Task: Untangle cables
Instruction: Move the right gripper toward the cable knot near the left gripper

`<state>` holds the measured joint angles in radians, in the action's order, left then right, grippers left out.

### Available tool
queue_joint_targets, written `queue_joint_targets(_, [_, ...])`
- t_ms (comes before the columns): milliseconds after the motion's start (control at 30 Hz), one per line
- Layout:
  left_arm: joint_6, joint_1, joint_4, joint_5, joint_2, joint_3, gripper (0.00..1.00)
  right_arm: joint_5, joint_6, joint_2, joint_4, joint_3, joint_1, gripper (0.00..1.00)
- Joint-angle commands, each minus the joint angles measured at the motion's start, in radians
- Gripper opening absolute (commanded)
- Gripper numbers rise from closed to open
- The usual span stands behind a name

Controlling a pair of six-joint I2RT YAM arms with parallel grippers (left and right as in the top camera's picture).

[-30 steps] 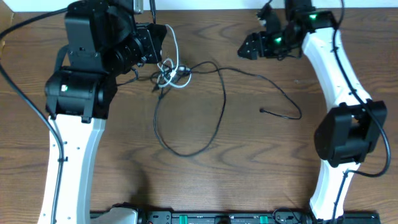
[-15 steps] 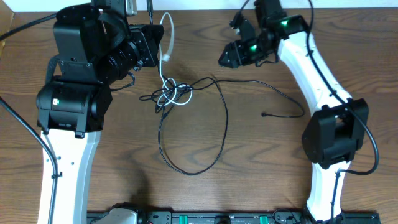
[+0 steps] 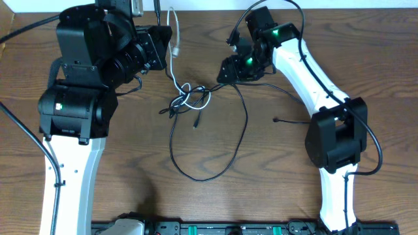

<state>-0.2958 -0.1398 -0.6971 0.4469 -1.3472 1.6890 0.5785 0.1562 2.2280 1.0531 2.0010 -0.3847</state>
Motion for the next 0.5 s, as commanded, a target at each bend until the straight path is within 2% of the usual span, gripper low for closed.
queue_joint_targets(0, [-0.025, 0.004, 0.019, 0.005, 0.008, 0.006, 0.08, 0.027, 0.056, -0.002, -0.010, -0.001, -0.019, 0.69])
queue_joint_targets(100, [-0.024, 0.004, 0.024, 0.005, 0.008, 0.006, 0.08, 0.083, -0.018, -0.003, -0.020, -0.001, -0.019, 0.70])
queue_joint_targets(233, [-0.025, 0.004, 0.021, 0.005, 0.006, 0.006, 0.08, 0.337, -0.259, -0.014, -0.048, 0.000, -0.014, 0.70])
queue_joint_targets(300, [-0.025, 0.004, 0.021, 0.005, 0.003, 0.006, 0.08, 0.400, -0.344, -0.031, -0.051, 0.000, -0.016, 0.72])
queue_joint_targets(367, [-0.044, 0.004, 0.017, 0.001, 0.000, 0.006, 0.08, 0.400, -0.357, -0.052, -0.066, 0.000, -0.024, 0.72])
queue_joint_targets(467, [-0.142, 0.004, -0.002, -0.096, -0.005, 0.006, 0.08, 0.391, -0.364, -0.084, -0.095, 0.000, -0.050, 0.72])
